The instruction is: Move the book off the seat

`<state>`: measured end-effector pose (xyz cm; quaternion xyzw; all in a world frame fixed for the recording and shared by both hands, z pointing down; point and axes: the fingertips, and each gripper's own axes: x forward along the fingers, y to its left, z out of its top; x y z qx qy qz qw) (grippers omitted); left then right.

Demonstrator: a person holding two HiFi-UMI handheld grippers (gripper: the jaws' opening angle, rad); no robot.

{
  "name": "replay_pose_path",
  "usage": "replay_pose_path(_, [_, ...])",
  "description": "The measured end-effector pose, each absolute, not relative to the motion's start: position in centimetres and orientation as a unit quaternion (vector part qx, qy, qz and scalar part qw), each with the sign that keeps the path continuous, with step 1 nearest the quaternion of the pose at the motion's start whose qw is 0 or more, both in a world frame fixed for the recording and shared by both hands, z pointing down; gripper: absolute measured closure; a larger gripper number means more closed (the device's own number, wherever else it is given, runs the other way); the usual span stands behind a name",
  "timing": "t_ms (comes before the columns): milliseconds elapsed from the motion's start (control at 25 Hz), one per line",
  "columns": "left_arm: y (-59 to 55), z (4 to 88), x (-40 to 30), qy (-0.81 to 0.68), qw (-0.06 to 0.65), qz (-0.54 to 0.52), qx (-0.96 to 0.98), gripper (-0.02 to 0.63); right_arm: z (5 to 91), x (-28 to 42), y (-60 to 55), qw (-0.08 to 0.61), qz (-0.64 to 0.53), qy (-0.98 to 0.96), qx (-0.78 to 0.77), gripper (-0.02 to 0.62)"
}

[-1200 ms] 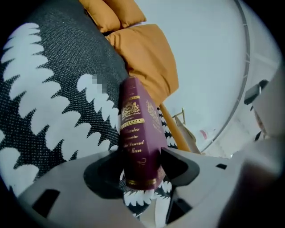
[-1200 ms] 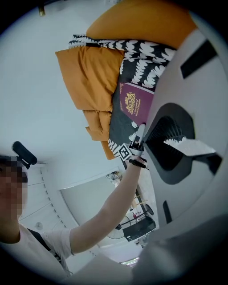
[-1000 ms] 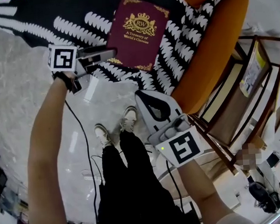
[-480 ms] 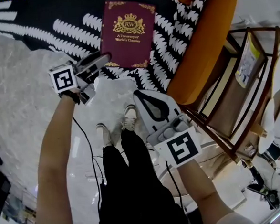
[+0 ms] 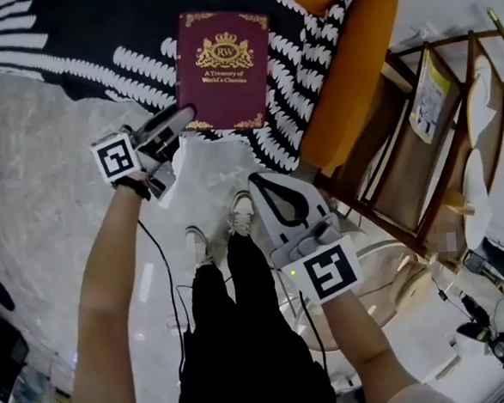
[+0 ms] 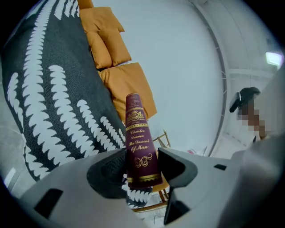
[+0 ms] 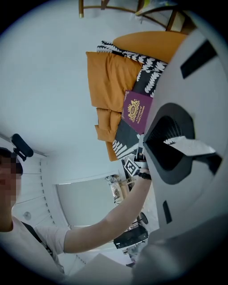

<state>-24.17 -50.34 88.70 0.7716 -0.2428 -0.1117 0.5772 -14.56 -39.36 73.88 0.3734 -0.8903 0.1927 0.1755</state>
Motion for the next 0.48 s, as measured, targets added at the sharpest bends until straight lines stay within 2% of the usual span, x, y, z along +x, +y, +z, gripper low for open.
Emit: replay_pose_path(480, [-42.9,77.2,-28.5,-0.223,0.583,-0.181,0.76,0.374,64.9,-19.8,-31.2,0.184,0.145,-0.884,0.405,0.574])
